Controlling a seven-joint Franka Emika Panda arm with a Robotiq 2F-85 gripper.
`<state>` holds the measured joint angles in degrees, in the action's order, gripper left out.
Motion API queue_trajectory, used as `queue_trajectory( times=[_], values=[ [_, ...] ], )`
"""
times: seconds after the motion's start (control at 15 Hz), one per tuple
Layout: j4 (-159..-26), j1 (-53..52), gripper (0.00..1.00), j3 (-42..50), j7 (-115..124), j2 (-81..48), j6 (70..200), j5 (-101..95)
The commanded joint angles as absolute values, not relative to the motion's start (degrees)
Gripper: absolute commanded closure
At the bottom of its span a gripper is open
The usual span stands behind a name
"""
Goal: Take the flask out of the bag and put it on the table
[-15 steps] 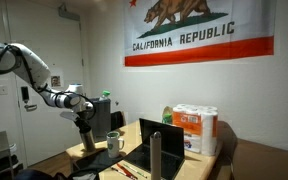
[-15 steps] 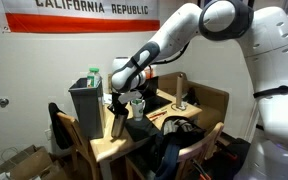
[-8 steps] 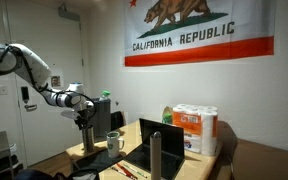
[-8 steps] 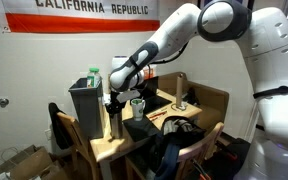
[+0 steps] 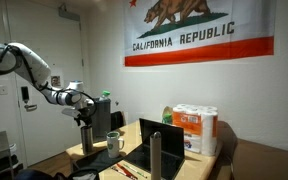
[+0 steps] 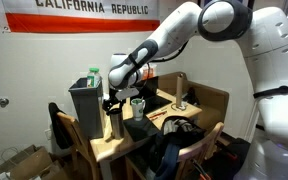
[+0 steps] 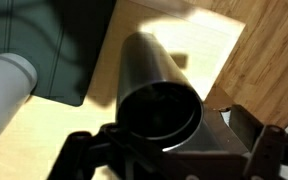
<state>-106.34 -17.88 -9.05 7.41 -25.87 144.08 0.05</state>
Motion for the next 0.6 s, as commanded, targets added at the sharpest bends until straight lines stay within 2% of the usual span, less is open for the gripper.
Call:
queue_trajectory(
  times=[0.0, 0.53],
  values=[
    [-107.52, -17.20, 0.00, -8.76, 9.36, -20.57, 138.85, -0.17],
    [-112.07, -12.00, 0.00, -8.13, 7.67, -7.46, 126.01, 0.27]
  ],
)
